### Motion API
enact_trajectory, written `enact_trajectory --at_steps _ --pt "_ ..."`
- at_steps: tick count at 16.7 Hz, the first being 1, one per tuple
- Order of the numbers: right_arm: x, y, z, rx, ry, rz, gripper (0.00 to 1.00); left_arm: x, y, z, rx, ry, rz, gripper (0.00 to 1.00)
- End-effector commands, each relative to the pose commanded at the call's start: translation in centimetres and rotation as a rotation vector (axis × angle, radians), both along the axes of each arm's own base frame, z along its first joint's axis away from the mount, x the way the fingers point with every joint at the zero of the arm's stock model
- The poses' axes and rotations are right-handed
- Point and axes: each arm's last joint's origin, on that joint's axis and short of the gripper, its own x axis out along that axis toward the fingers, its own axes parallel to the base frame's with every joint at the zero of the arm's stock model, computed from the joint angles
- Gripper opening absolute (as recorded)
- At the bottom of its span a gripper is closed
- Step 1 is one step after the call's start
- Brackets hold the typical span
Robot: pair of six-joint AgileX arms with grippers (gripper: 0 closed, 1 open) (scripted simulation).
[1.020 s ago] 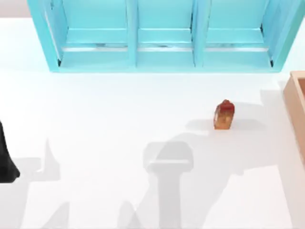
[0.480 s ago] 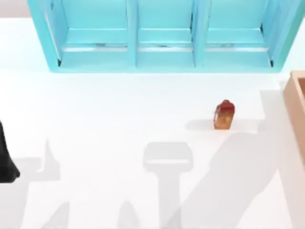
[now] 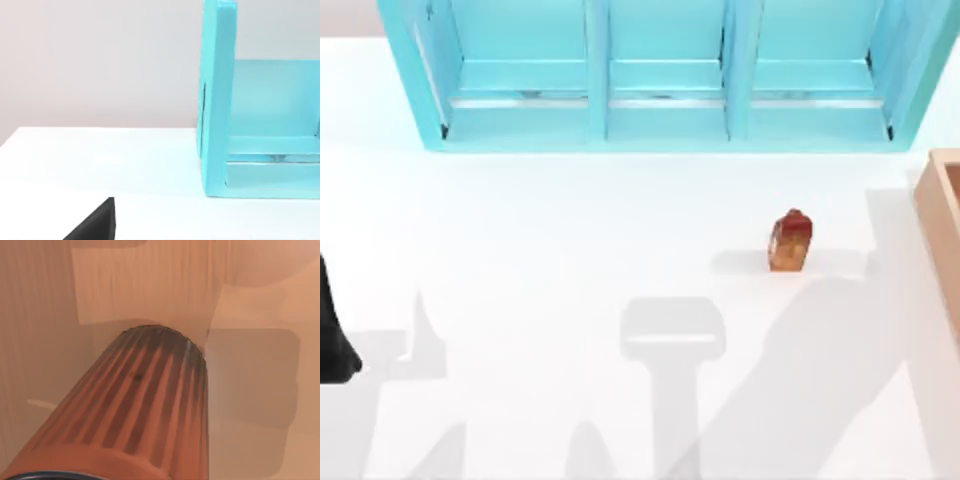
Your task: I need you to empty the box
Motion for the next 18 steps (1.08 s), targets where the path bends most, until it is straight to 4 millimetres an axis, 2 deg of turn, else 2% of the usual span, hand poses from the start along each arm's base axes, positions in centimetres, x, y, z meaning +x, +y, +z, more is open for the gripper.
enact_trajectory --at_steps 10,18 --pt "0.0 0.0 0.0 0.0 0.0 0.0 0.02 0.0 0.0 0.0 0.0 0.0 0.0 1.0" --pt "0.0 0.0 0.0 0.0 0.0 0.0 0.0 0.0 0.0 0.0 0.0 0.0 0.0 1.0"
